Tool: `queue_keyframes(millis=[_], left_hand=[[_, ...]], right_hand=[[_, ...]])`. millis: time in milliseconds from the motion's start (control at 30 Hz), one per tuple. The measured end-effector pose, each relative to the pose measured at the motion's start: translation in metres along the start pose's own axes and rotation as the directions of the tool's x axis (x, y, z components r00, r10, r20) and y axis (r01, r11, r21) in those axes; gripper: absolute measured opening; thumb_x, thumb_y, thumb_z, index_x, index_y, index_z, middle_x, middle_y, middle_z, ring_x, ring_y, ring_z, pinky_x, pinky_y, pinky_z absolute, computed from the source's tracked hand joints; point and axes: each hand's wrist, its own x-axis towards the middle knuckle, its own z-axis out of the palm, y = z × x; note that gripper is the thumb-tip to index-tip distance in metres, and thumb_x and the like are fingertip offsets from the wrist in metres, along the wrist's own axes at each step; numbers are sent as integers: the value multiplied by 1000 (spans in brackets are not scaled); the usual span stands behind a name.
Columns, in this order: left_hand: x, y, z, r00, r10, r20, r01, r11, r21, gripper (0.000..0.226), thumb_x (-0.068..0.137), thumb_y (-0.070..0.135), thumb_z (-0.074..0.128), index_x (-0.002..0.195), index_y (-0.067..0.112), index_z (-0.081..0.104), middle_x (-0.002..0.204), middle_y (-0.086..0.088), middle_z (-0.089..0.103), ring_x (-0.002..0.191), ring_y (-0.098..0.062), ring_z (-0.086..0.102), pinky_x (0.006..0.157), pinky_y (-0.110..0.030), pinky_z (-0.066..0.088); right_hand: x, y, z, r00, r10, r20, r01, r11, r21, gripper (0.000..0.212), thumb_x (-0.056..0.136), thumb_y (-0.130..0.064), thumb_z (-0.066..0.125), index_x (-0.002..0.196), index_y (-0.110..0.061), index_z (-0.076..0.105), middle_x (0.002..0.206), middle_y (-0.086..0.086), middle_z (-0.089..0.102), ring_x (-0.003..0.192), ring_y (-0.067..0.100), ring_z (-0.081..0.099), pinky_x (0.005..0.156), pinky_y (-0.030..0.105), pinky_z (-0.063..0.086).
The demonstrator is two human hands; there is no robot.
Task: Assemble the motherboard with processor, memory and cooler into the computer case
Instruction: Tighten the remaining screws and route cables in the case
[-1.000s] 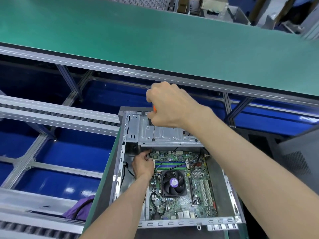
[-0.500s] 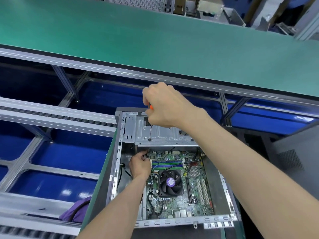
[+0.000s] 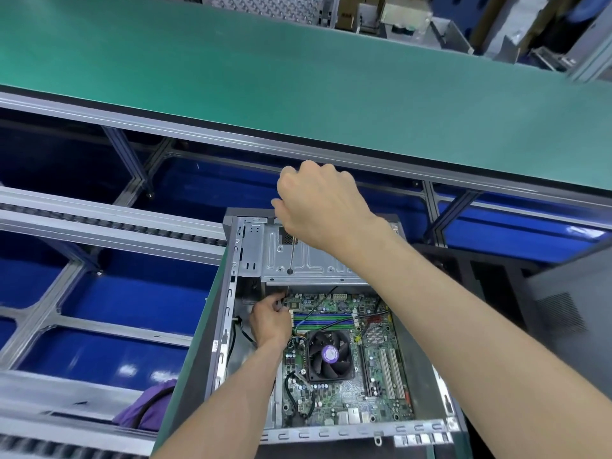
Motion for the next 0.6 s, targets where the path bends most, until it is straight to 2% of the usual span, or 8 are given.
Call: queue_keyframes(millis=[100, 200, 267, 367, 433, 500, 533, 600], left_hand=[[0, 1, 0, 1000, -7, 2, 7, 1000, -7, 39, 91, -2, 60, 124, 18, 67, 81, 7, 64, 79, -12, 65, 92, -38, 57], [0, 0, 0, 1000, -5, -10, 5, 1000, -4, 39, 91, -2, 58, 122, 18, 68, 80, 9, 64, 80, -15, 66, 90, -39, 57], [0, 0, 1, 1000, -3, -8, 3, 1000, 0, 38, 92, -2, 58, 122, 18, 68, 81, 9, 64, 81, -18, 67, 87, -41, 59], [1, 0, 0, 1000, -2, -3, 2, 1000, -4, 38, 91, -3, 60, 122, 18, 68, 81, 8, 63, 78, -19, 67, 84, -42, 60], [0, 1, 0, 1000, 2, -8, -2, 1000, 1, 38, 91, -3, 60, 121, 19, 69, 81, 10, 63, 78, -17, 66, 84, -41, 60], [0, 1, 0, 1000, 5, -11, -5, 1000, 14, 38, 91, -2, 60, 121, 19, 69, 81, 11, 63, 78, -16, 66, 84, -40, 60], [0, 1, 0, 1000, 5, -12, -5, 1000, 17, 38, 91, -2, 60, 121, 19, 69, 81, 11, 63, 78, -15, 66, 84, -40, 60], [1, -1, 1, 1000, -1, -17, 1, 1000, 16, 38, 90, -2, 60, 120, 20, 69, 81, 12, 63, 75, -12, 65, 85, -39, 59]], right_hand=[[4, 4, -5, 994, -61, 90, 55, 996, 70, 20, 86, -27, 61, 84, -10, 49, 77, 2, 39, 71, 31, 46, 53, 32, 26], [5, 7, -8, 978, -120, 170, 87, 977, 193, 20, 75, -16, 61, 95, -10, 61, 97, 5, 53, 80, 32, 54, 56, 35, 42], [4, 6, -6, 988, -76, 138, 54, 986, 157, 12, 82, -17, 60, 88, -8, 53, 84, 6, 48, 77, 33, 51, 55, 34, 36], [3, 6, -2, 998, -2, 63, 1, 1000, 21, 32, 95, -30, 57, 77, -13, 36, 69, 0, 25, 69, 31, 40, 59, 36, 27], [4, 7, -5, 996, -37, 85, 34, 999, 35, 30, 89, -30, 60, 74, -14, 39, 71, 1, 32, 68, 31, 43, 56, 34, 26], [6, 9, -7, 985, -96, 142, 75, 986, 147, 15, 77, -22, 61, 88, -13, 54, 87, 5, 49, 75, 31, 51, 54, 32, 31], [7, 8, -8, 979, -113, 169, 81, 979, 186, 22, 74, -19, 60, 95, -13, 57, 95, 5, 52, 77, 31, 52, 55, 32, 34], [7, 6, -6, 983, -101, 152, 73, 981, 178, 17, 77, -17, 60, 92, -11, 53, 88, 5, 49, 74, 30, 48, 54, 32, 30]])
